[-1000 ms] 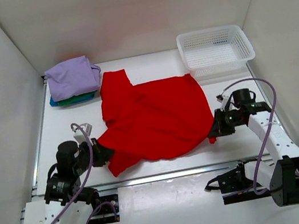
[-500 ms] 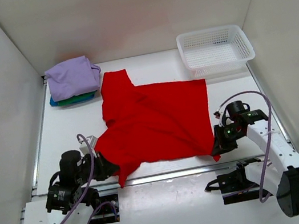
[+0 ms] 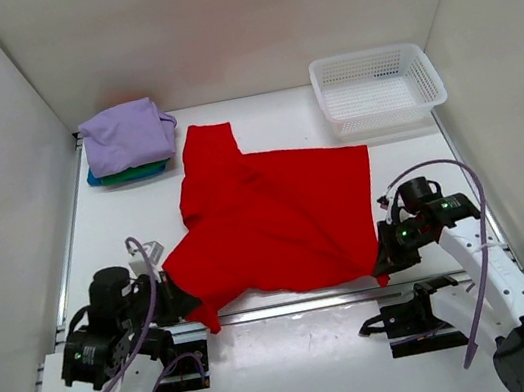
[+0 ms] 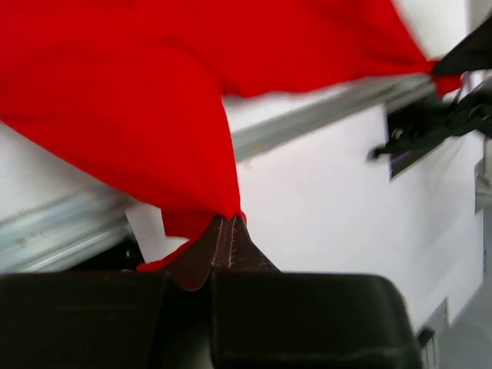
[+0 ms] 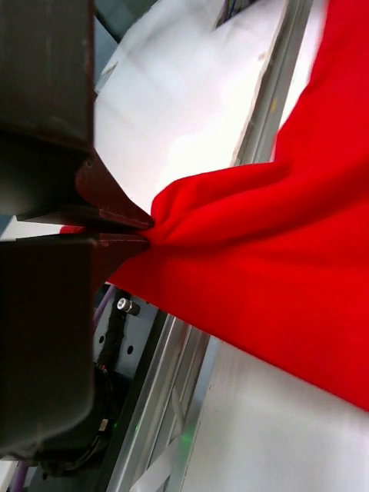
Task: Fold and stack the t-shirts
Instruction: Flatten out the tshirt
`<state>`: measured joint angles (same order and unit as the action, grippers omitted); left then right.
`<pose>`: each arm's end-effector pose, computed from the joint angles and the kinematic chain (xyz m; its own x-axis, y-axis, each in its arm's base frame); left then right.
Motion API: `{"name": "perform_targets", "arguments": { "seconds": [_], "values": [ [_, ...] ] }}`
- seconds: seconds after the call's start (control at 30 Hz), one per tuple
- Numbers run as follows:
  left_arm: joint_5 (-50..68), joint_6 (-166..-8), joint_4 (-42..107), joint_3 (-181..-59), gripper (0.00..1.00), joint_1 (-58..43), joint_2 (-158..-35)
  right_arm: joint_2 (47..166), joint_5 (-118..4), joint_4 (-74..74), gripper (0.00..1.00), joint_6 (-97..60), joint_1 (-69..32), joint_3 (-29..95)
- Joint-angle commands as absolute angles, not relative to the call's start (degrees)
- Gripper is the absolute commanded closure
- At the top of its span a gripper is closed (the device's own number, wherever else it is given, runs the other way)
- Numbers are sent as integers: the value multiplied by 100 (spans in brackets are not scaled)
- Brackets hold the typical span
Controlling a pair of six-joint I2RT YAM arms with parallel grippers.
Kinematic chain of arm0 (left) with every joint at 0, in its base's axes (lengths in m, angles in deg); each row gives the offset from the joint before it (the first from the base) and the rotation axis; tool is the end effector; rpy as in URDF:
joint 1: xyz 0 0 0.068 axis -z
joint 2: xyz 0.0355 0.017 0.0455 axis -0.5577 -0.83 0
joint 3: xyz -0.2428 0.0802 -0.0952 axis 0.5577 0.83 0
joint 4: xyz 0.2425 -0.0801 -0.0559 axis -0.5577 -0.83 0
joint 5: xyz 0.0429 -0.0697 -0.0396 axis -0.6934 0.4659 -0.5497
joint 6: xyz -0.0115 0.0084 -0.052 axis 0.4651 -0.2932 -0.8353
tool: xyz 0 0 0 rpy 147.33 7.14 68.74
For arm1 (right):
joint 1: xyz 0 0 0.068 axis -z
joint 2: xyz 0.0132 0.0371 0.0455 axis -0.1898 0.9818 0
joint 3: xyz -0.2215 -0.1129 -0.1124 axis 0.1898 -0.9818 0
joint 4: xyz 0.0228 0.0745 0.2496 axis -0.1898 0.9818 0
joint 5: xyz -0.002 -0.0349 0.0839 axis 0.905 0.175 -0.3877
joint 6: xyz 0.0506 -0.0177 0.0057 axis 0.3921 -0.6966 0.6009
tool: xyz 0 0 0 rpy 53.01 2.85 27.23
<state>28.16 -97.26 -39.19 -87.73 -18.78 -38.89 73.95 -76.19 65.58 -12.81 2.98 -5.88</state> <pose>0.0387 -0.0275 0.2651 -0.8533 -0.1103 -0.5096 0.2341 0.7924 -0.5633 0.1162 0.0326 0.2166 -0.9930 0.0582 -0.1024 0.0024 0.8792 0.4765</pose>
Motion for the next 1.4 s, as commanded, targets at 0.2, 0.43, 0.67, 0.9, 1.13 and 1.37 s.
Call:
{"name": "perform_targets", "arguments": {
  "seconds": [0.2,0.43,0.67,0.9,1.13,1.37],
  "values": [
    [998,-9674,-2706,-11711,100,-1825,-5011,6827,-7288,5617,100,-1227,848,2081],
    [-21,-9040,-2204,-14950,100,-1614,-6882,7169,-7516,4297,100,-937,875,3847],
    [-1015,-8600,-2239,-17337,100,-885,-8062,7739,-7323,4357,100,-1139,550,5403],
    [-490,-8495,-1537,-15953,100,-1367,-8273,8548,-7989,3638,100,-1078,461,5030],
    [933,-8547,-587,-14859,100,-2571,-9396,10137,-8588,2837,99,-1288,418,4490],
    [1037,-8712,-482,-17346,100,-3219,-10638,11747,-8571,3627,100,-1395,505,8176]
  ]
}}
